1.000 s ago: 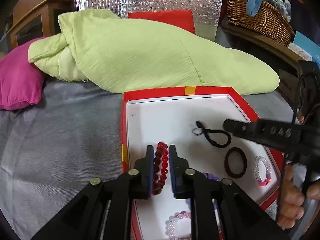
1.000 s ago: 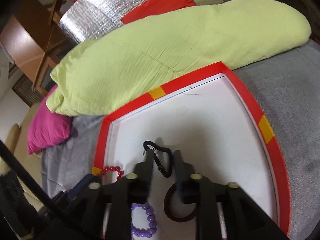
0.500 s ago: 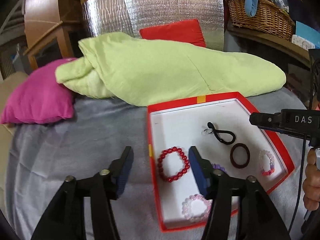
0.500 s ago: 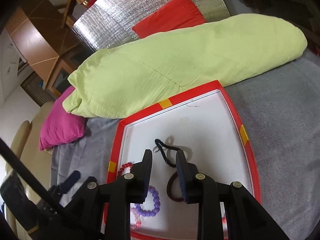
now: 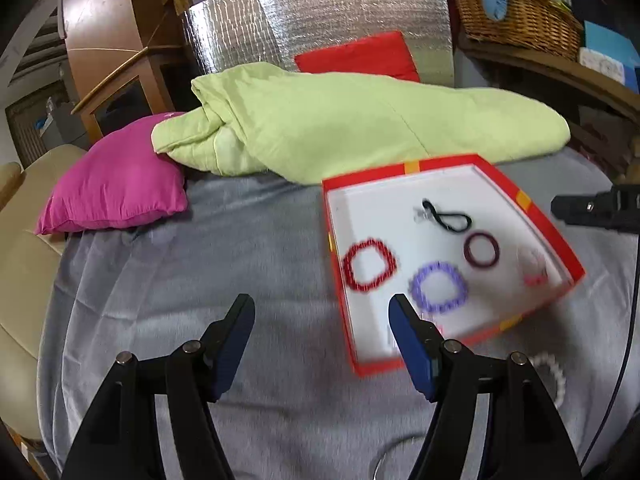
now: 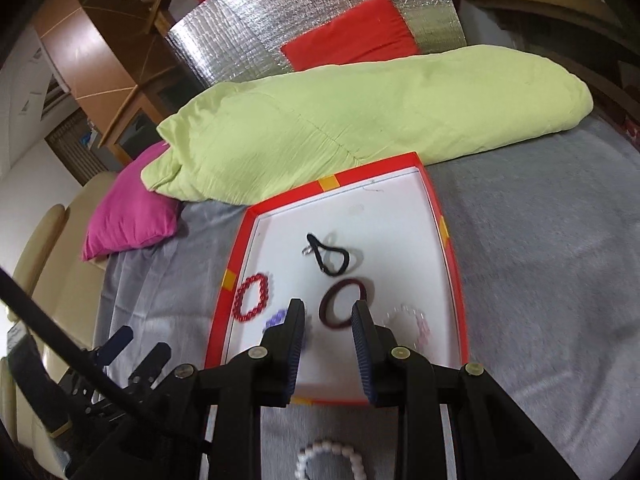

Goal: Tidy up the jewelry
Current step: 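Move both open tools back toward the white bracelet and silver bangle, then grasp the silver bangle with the left tool while the right grasps the white bracelet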

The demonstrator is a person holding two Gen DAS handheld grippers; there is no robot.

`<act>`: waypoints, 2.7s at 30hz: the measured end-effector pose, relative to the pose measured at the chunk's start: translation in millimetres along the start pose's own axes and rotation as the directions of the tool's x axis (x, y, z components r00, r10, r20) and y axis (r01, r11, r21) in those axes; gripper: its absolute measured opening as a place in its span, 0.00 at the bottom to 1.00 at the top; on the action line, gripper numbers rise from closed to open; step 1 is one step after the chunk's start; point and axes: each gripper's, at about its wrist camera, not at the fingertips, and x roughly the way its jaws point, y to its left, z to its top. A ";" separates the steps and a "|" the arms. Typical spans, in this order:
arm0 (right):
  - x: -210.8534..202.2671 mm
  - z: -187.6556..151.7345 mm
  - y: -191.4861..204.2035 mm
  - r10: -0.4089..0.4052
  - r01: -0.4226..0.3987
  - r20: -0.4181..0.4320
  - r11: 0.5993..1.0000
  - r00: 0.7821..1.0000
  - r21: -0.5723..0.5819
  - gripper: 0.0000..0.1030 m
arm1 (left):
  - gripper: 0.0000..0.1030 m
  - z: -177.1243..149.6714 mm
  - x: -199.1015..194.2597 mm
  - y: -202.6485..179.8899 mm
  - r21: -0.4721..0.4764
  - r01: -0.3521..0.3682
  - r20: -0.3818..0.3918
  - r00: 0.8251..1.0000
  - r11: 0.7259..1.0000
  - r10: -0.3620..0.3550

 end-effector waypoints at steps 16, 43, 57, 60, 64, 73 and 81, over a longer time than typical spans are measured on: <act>-13.6 -90.4 -11.8 -0.080 0.052 -0.252 0.992 0.964 -0.118 0.27 | 0.68 -93.9 -41.3 -4.5 -0.021 0.161 -0.151 0.975 0.987 -0.163; 19.8 -107.6 10.0 -0.262 0.188 -0.255 0.941 0.931 -0.282 0.10 | 0.73 -110.5 -3.0 -48.5 0.038 0.293 -0.222 0.935 0.955 -0.278; -60.0 -104.4 -38.7 -0.184 0.175 -0.149 0.982 0.972 -0.069 0.10 | 0.59 -113.4 -9.2 -49.3 0.073 0.219 -0.128 0.970 0.973 -0.209; -80.3 -108.8 -48.6 -0.178 0.176 -0.101 0.984 0.979 -0.023 0.10 | 0.59 -113.3 -15.2 -50.5 0.073 0.219 -0.123 0.970 0.973 -0.210; -106.4 -109.8 -61.3 -0.155 0.157 -0.036 0.987 0.987 0.040 0.10 | 0.59 -114.0 -31.0 -56.0 0.080 0.247 -0.097 0.966 0.966 -0.240; -120.9 -109.7 -72.9 -0.124 0.122 0.014 0.986 0.992 0.113 0.10 | 0.59 -121.0 -49.5 -67.3 0.084 0.272 -0.090 0.960 0.959 -0.264; -111.5 -111.1 -80.4 -0.104 0.103 -0.003 0.984 0.995 0.142 0.10 | 0.59 -115.2 -49.3 -75.4 0.071 0.272 -0.084 0.960 0.960 -0.266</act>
